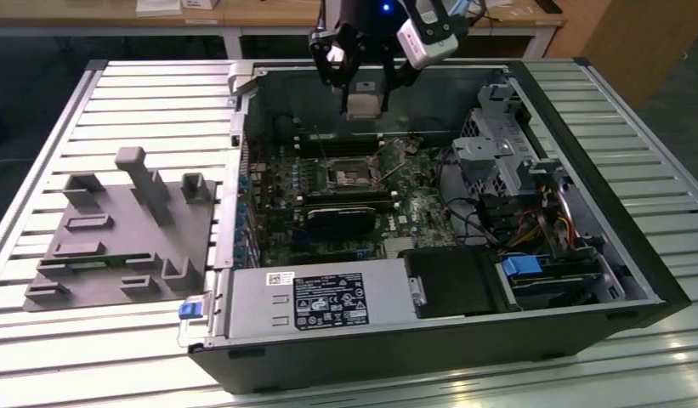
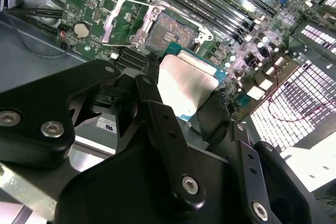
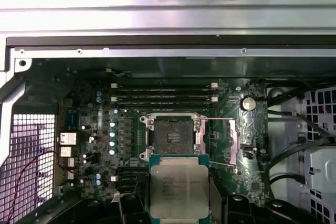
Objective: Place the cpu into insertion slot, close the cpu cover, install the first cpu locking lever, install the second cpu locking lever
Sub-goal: 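Place the cpu into insertion slot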
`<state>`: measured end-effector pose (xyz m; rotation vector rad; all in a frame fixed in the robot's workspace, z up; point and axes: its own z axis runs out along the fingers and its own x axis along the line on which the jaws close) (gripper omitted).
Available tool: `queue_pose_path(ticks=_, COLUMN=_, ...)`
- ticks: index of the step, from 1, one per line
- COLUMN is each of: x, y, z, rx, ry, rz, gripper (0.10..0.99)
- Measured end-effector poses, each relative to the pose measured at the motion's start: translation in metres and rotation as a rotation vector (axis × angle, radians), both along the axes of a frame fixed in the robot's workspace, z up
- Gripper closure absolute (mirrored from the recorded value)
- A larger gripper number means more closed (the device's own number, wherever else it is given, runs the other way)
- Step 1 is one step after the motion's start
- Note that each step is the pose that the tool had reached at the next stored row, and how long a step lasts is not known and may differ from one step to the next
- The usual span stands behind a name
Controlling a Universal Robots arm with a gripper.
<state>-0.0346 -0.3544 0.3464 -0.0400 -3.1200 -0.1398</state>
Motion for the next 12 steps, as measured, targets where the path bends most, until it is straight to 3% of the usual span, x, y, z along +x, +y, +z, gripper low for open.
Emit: queue_pose_path(ticks=12, x=0.0000, y=0.0000, z=-0.0076, rx=0.000, ry=0.0000, rz=0.000, gripper=0.549)
